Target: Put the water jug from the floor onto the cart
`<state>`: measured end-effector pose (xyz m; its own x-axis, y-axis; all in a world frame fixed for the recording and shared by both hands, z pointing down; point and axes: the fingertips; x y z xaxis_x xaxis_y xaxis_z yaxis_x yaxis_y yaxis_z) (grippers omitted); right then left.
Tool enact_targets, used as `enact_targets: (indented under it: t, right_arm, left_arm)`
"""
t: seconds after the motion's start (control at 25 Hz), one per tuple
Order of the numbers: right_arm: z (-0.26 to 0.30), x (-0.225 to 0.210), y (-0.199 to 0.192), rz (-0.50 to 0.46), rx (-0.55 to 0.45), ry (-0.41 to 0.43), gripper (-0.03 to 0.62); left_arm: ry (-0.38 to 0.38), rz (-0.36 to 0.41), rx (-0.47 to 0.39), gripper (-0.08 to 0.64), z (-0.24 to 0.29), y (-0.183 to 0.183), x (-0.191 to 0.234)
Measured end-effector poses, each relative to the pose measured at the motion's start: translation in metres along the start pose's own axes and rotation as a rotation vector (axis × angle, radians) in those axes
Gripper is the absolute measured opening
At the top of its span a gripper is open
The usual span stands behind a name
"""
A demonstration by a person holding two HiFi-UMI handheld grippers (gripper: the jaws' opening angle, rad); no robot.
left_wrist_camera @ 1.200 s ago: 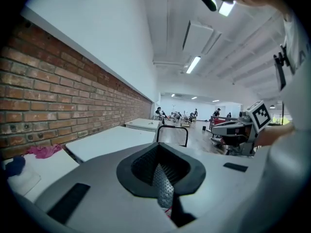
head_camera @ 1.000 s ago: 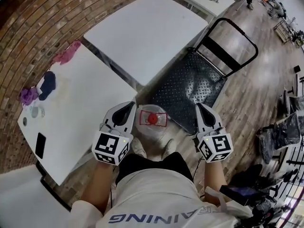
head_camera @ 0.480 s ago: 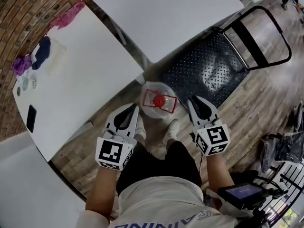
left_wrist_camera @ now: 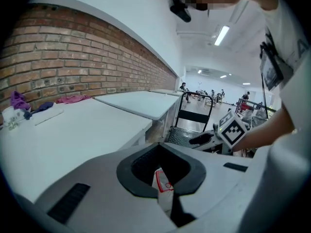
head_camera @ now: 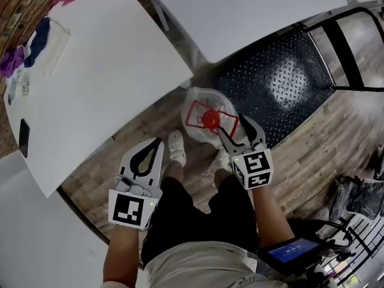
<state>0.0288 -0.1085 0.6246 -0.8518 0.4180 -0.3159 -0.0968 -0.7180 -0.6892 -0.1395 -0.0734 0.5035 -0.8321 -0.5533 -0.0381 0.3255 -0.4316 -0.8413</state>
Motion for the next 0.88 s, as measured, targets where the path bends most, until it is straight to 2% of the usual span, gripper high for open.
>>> enact_targets:
  t: [0.2,0.32,0.48,0.6,0.76,0.88]
  right_arm:
    - [0.06,-0.007,-0.062,-0.044,0.081,-0.024,0.325]
    - [0.085,-0.015,-0.088,-0.061,0.118,-0.034,0.338]
    - [0.112,-0.017,-0.113,-0.083,0.153,-0.046,0.348]
    - [0.126,-0.018,-0.128,-0.095,0.174,-0.057,0.348]
    - [0.132,-0.021,-0.132,-0.121,0.149,-0.089,0.345]
    - [0.132,-0.018,-0.134,-0.085,0.137,-0.081,0.325]
  left_arm:
    - [-0.018,-0.036,0.065,0.002,-0.006,-0.036,-0.003]
    - [-0.047,-0.03,0.098,0.002,-0.004,-0.056,-0.013]
    - [-0.044,-0.05,0.141,0.002,0.0,-0.081,-0.013]
    - [-0.042,-0.064,0.154,0.002,0.006,-0.091,-0.01]
    - [-0.052,-0.07,0.16,0.002,0.012,-0.095,-0.008]
    - [-0.058,-0.074,0.154,0.002,0.013,-0.09,-0.009]
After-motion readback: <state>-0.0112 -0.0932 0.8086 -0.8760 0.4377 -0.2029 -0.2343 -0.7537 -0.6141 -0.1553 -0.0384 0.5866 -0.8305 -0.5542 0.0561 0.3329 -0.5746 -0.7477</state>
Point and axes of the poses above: the fingertips, and each gripper's own axes: z forward along the fingers, x to its left, y out of its top, and after that the axes turned 13 degrees about z, right-handed
